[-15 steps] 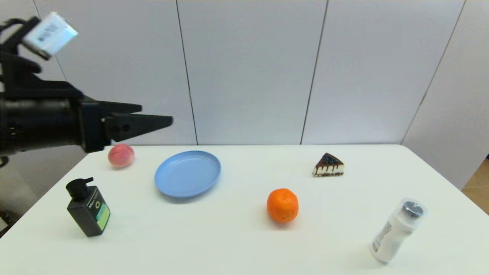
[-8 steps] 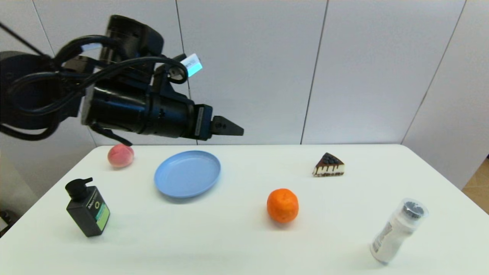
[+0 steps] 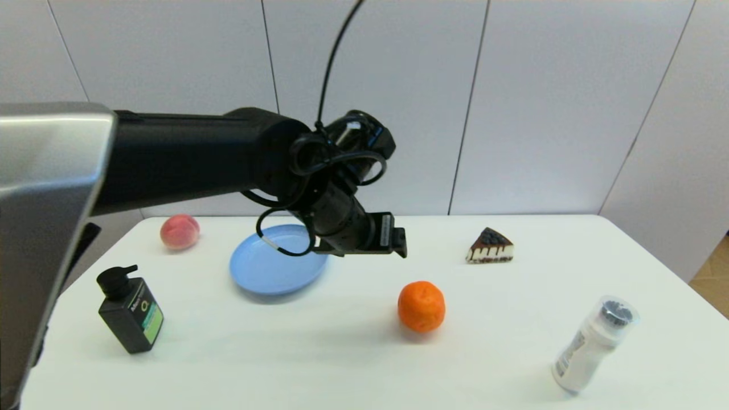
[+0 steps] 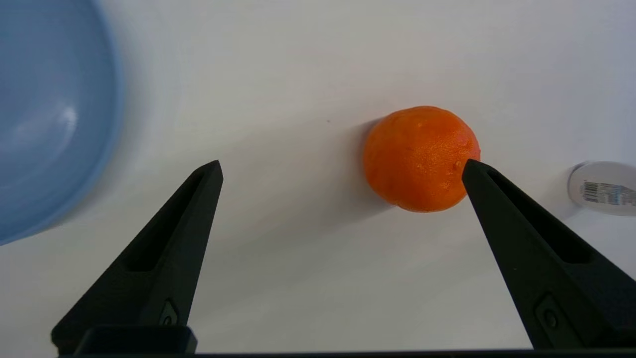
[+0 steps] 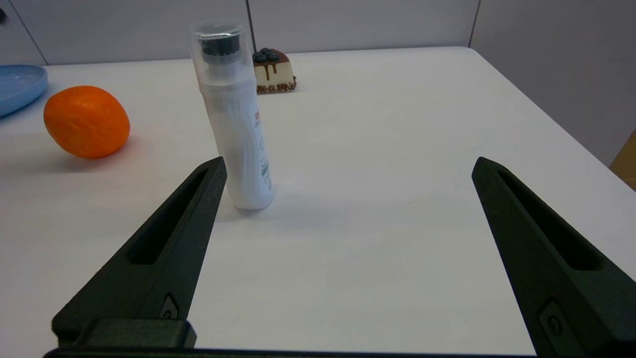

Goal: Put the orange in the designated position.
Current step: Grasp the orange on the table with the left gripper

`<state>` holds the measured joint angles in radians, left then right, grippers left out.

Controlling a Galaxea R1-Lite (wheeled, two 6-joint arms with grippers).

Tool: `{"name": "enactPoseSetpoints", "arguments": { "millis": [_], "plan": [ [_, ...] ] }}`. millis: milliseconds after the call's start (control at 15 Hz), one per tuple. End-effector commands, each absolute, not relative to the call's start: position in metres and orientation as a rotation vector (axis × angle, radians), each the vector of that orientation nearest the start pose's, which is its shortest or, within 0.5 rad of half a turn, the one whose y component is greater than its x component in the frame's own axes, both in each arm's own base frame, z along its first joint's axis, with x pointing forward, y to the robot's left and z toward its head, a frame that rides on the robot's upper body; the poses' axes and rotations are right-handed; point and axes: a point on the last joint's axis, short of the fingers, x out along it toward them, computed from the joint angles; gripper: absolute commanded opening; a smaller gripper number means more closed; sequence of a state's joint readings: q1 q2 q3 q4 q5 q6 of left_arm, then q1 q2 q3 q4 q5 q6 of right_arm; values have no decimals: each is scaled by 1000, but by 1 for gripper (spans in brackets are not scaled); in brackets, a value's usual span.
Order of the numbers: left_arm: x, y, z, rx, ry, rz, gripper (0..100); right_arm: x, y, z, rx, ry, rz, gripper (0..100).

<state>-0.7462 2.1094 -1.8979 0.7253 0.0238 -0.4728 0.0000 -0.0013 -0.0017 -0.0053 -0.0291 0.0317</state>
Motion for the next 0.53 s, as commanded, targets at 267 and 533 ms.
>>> {"name": "enactPoseSetpoints", "arguments": {
  "millis": [267,533],
  "plan": [
    [296,-310,181,-53,1101,-560,100,-23,-1,76,31,-10,-29,100],
    [288,-318,181,-51,1118,-615,100,-23,-1,76,31,-10,-29,100]
  ]
}}
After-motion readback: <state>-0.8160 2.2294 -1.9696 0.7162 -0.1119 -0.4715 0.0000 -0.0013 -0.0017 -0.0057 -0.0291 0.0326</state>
